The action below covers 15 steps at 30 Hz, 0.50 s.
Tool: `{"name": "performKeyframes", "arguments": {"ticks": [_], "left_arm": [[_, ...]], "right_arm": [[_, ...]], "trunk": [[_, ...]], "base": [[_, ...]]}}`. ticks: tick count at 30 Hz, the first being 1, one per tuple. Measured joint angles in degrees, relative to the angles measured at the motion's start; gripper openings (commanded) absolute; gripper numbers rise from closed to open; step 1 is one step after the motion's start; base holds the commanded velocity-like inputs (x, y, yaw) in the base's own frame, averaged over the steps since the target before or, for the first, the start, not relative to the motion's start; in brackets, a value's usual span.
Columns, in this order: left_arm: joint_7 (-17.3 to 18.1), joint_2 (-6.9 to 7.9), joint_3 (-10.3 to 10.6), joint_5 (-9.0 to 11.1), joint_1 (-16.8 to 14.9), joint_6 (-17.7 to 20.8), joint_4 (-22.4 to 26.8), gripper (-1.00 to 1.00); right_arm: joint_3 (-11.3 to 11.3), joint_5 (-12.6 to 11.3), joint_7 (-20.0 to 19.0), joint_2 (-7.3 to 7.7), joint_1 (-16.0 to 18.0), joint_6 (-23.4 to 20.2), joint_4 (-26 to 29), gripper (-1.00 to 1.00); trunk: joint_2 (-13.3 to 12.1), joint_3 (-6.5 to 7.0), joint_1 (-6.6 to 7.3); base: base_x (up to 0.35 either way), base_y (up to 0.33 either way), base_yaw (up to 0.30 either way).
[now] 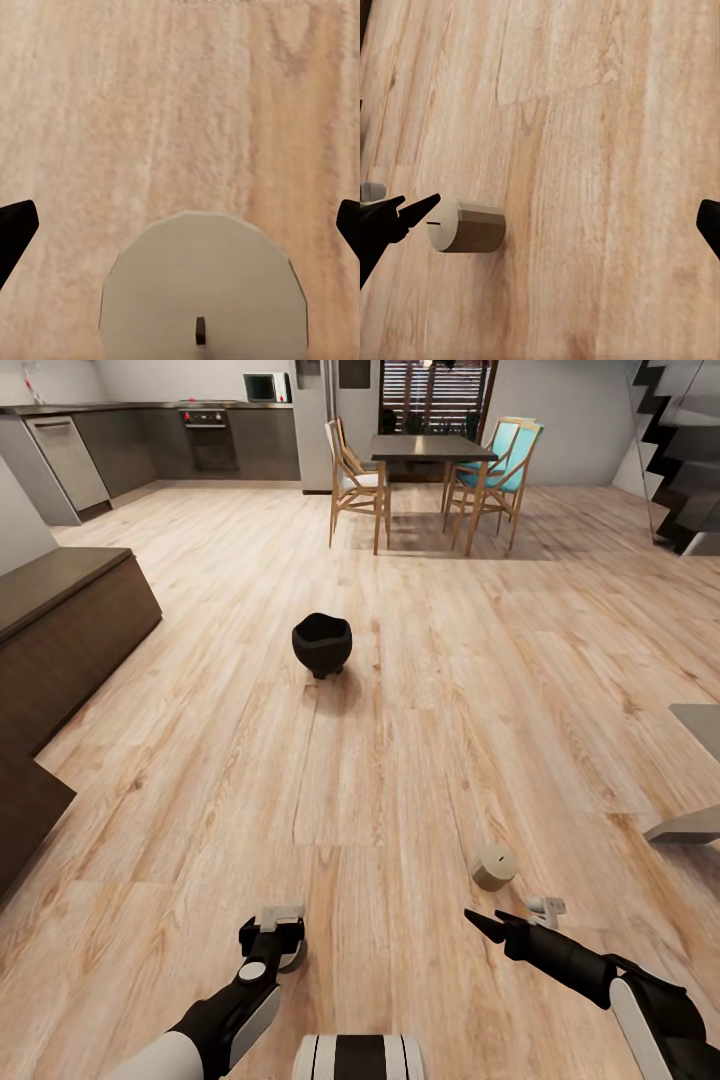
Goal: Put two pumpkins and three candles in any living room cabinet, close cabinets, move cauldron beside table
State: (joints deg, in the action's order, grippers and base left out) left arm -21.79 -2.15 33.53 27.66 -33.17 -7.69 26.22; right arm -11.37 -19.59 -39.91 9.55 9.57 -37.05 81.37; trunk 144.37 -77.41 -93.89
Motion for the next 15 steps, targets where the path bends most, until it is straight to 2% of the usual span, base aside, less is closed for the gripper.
{"name": "performKeyframes", "arguments": {"ticks": [8, 12, 15], "left_arm": [[0.09, -0.16, 0.0, -0.05, 0.0, -0.06, 0.0, 1.0], [0.09, -0.23, 0.0, -0.04, 0.0, -0.07, -0.05, 1.0], [0.09, -0.25, 0.0, -0.05, 0.02, -0.13, -0.08, 1.0]], "right_arm": [[-0.07, 0.04, -0.04, 0.02, -0.02, -0.08, 0.0, 1.0], [-0.1, 0.03, -0.06, 0.03, -0.02, -0.08, 0.0, 1.0], [-0.12, 0.01, -0.05, 0.03, -0.02, -0.09, -0.02, 1.0]], "trunk": [[0.0, 0.0, 0.0], [0.05, -0.88, -0.11], [0.05, -0.89, -0.1]], "base": [[0.0, 0.0, 0.0], [0.0, 0.0, 0.0], [0.0, 0.0, 0.0]]}}
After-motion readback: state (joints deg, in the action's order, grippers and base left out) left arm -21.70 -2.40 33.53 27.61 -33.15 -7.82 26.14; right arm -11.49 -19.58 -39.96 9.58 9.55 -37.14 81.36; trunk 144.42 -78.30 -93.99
